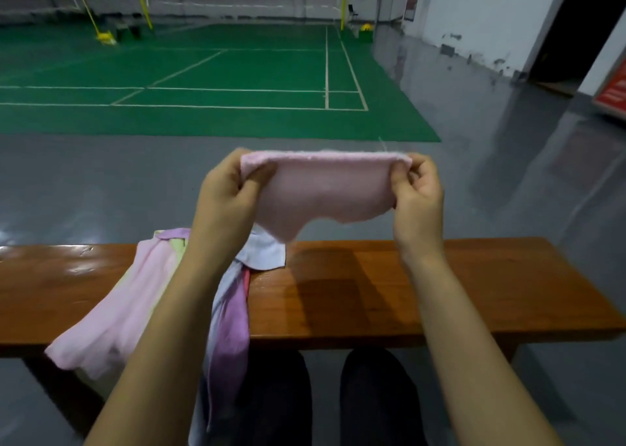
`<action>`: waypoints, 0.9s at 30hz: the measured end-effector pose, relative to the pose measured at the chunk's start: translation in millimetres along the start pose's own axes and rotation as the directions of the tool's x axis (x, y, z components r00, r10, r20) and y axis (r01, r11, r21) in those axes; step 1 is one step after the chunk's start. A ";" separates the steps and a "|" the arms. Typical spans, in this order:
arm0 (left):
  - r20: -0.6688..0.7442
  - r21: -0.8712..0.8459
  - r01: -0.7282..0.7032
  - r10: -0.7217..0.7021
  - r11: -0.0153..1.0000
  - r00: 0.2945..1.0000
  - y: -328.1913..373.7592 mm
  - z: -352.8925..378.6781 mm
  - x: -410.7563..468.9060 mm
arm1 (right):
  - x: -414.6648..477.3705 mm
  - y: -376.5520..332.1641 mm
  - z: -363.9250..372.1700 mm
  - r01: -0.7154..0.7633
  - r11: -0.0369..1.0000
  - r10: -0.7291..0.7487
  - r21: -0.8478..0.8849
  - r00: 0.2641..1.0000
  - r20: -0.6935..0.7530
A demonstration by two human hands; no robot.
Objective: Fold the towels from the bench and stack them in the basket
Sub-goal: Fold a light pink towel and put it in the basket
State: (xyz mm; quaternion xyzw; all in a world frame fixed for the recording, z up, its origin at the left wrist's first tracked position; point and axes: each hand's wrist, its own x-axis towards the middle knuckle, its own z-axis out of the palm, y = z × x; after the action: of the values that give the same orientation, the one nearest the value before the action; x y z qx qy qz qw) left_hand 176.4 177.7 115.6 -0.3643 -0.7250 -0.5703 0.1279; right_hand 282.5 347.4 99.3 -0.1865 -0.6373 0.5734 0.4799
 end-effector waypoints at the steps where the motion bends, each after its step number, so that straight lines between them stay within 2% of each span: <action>1: 0.019 0.030 0.018 -0.018 0.999 1.000 -10.9 4.1 -13.4 | -10.1 11.4 -4.5 -0.025 1.000 0.025 -0.006 1.000 0.010; 5: 0.110 0.135 0.158 -0.173 0.978 0.979 -67.9 20.6 -88.4 | -68.5 84.2 -25.9 -0.209 0.977 0.211 -0.045 0.976 0.050; 8: 0.173 0.141 0.335 -0.357 0.932 0.918 -105.4 32.8 -150.2 | -114.5 130.4 -38.8 -0.413 0.907 0.418 -0.081 0.906 0.063; 10: 0.157 0.127 0.454 -0.470 0.882 0.869 -122.8 39.5 -177.9 | -134.4 148.9 -40.9 -0.498 0.864 0.501 -0.072 0.865 0.028; 15: 0.053 0.084 0.590 -0.595 0.803 0.802 -140.3 52.6 -184.4 | -134.2 173.0 -33.0 -0.525 0.840 0.526 -0.138 0.850 -0.033; 23: -0.048 0.126 0.555 -0.554 0.822 0.831 -164.0 71.7 -124.1 | -76.4 192.5 -8.4 -0.472 0.856 0.475 -0.212 0.879 -0.040; 27: -0.080 0.193 0.575 -0.571 0.795 0.817 -183.5 86.7 -93.9 | -48.7 207.9 6.5 -0.431 0.862 0.436 -0.267 0.899 -0.042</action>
State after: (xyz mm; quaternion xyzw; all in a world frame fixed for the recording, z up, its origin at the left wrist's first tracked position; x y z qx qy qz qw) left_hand 138.5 206.1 -102.9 -0.1073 -0.8557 -0.5062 -0.0066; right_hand 235.1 362.1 -108.4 -0.3828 -0.6559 0.5760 0.3026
